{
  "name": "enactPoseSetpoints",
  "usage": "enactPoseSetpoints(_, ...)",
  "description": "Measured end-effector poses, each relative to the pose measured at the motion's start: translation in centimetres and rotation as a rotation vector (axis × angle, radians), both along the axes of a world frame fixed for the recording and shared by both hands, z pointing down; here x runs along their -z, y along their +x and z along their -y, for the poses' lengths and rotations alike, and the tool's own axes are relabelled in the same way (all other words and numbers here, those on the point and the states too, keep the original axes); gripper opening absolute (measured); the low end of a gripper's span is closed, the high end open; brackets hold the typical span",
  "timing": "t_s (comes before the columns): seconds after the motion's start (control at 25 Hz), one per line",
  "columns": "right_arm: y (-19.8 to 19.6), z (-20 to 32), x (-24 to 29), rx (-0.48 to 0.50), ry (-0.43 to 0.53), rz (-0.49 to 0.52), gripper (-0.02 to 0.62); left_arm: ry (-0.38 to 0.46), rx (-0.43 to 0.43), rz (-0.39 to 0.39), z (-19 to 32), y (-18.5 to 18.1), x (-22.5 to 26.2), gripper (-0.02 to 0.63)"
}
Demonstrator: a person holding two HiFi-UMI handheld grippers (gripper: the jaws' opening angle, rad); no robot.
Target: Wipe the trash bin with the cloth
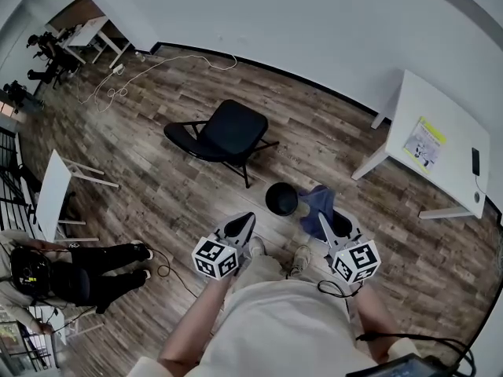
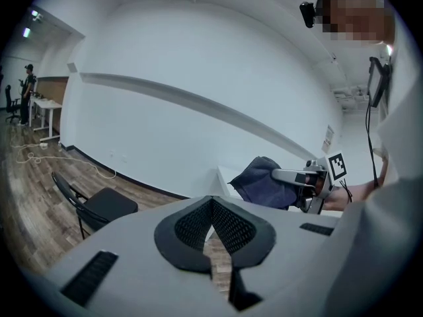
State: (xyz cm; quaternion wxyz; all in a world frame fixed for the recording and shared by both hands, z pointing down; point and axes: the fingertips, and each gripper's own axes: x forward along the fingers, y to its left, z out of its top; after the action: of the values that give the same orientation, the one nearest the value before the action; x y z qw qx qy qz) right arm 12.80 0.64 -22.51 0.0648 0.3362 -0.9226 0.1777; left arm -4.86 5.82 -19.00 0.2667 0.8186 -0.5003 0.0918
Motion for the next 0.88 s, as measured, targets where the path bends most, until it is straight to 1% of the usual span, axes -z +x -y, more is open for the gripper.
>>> enactPoseSetpoints(0.32,-3.6,1.2,0.5,-0.064,-0.005,-0.022,0.071,-0.01,-0.095,-0.014,1.8,-2.1,-0.3,0.0)
enactPoseSetpoints(0.56,-6.7,1.1,-0.3,-0.102,-0.009,-0.038,0.071,-0.02,-0.144,-0.029,2.8,-4.5,-1.3,0.0)
enactPoseSetpoints(0.88,-9.4,1.2,-2.0,-0.173,-0.015,-0.057,0.071,-0.03,-0.231,-0.014,3.9,-7.1,-3.4,0.0)
